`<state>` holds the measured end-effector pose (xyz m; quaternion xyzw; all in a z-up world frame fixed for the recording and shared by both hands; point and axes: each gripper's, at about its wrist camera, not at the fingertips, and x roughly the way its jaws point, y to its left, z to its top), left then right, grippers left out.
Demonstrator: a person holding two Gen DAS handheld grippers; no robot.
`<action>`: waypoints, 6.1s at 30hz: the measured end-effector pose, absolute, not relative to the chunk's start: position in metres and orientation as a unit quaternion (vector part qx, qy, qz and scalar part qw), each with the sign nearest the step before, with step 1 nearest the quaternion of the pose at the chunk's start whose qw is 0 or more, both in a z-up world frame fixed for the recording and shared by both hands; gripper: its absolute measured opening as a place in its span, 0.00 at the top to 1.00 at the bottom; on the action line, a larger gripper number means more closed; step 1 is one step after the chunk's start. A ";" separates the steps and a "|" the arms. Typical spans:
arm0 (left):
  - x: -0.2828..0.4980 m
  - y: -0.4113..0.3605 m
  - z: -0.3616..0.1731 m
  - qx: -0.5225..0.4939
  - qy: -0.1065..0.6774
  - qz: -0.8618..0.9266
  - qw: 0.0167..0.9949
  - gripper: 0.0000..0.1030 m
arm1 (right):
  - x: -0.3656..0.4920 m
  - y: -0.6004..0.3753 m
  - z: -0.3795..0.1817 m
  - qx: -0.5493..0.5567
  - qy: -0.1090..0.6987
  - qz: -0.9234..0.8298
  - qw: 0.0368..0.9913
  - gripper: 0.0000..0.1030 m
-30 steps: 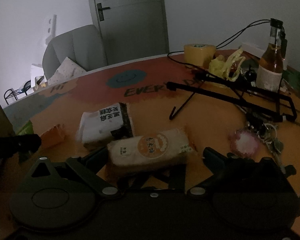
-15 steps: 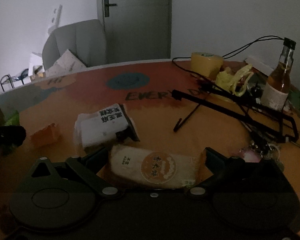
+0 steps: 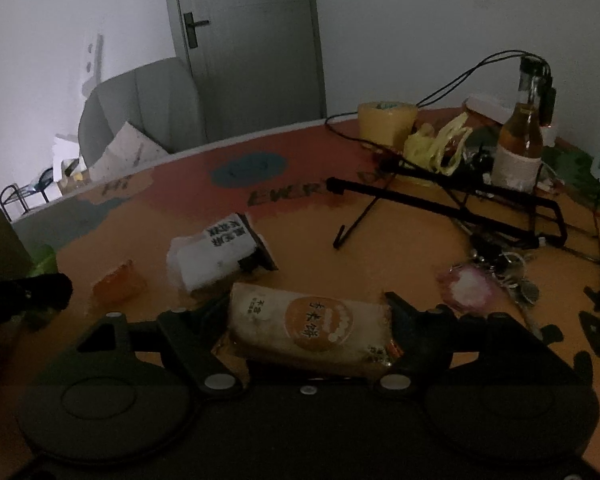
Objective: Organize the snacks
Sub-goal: 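Carry both snacks over the cardboard box and open both tools to drop them, then move both tools back from the box toward the red snack and white packet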
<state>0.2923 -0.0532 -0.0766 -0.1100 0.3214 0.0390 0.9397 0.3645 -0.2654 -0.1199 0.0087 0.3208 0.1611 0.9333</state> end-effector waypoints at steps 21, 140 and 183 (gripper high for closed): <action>0.239 -0.041 -0.026 -0.094 0.271 0.006 0.958 0.63 | 0.305 -0.248 -0.074 0.033 0.273 0.178 0.945 0.25; 0.166 0.064 -0.001 -0.144 0.255 0.066 0.954 0.08 | 0.248 -0.177 -0.042 0.069 0.279 0.269 0.919 0.00; 0.266 -0.039 -0.039 -0.089 0.312 0.006 0.946 0.07 | 0.323 -0.265 -0.098 0.132 0.325 0.218 0.911 0.08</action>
